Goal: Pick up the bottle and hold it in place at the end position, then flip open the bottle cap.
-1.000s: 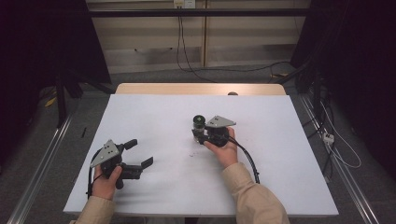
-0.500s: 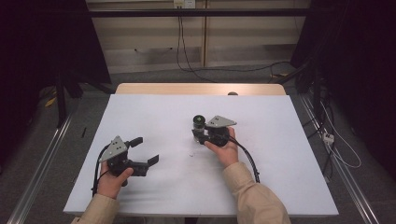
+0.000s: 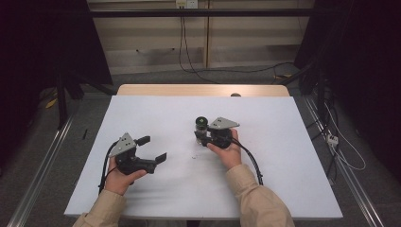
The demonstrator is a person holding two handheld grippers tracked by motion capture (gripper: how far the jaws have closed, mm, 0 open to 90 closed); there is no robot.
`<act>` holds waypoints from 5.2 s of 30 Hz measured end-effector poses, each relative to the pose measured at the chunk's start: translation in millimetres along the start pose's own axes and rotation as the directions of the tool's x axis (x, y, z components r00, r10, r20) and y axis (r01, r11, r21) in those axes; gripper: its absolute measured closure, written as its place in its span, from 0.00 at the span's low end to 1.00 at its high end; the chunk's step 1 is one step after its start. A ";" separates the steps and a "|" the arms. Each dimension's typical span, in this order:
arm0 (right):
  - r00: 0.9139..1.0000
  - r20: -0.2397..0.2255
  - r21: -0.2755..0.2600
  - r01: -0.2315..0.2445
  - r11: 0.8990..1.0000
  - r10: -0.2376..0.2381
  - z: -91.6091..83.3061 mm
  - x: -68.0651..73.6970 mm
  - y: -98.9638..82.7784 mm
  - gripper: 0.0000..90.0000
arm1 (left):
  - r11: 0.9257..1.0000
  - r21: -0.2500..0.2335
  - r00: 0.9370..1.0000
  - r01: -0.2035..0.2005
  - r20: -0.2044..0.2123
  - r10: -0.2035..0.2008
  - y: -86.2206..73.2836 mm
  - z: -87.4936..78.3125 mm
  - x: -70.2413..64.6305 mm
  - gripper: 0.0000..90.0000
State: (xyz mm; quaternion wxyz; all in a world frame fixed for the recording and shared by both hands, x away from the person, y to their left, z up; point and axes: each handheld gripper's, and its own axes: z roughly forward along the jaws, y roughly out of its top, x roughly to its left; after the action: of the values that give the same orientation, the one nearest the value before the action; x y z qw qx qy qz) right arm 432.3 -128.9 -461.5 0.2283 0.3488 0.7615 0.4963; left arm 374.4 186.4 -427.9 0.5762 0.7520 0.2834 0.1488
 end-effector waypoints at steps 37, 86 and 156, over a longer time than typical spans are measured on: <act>1.000 0.000 0.006 0.002 1.000 -0.002 0.2 0.0 0.4 0.59 | 0.995 0.096 0.999 0.018 0.033 -0.021 23.1 60.4 5.6 0.19; 1.000 0.004 0.008 0.007 1.000 -0.007 0.3 0.5 0.4 0.59 | 0.986 0.164 0.995 -0.023 0.099 0.006 53.0 100.1 6.7 0.96; 1.000 0.008 0.007 0.010 1.000 -0.010 0.6 1.2 0.0 0.59 | 0.981 0.192 0.995 -0.019 0.104 -0.001 68.2 119.8 -9.2 1.00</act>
State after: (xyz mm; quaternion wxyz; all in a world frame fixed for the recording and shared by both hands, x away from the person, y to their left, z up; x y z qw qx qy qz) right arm 432.0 -127.7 -461.7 0.2326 0.3479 0.7639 0.4913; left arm 450.4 75.2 -397.1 0.5139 0.8123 0.2629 0.0839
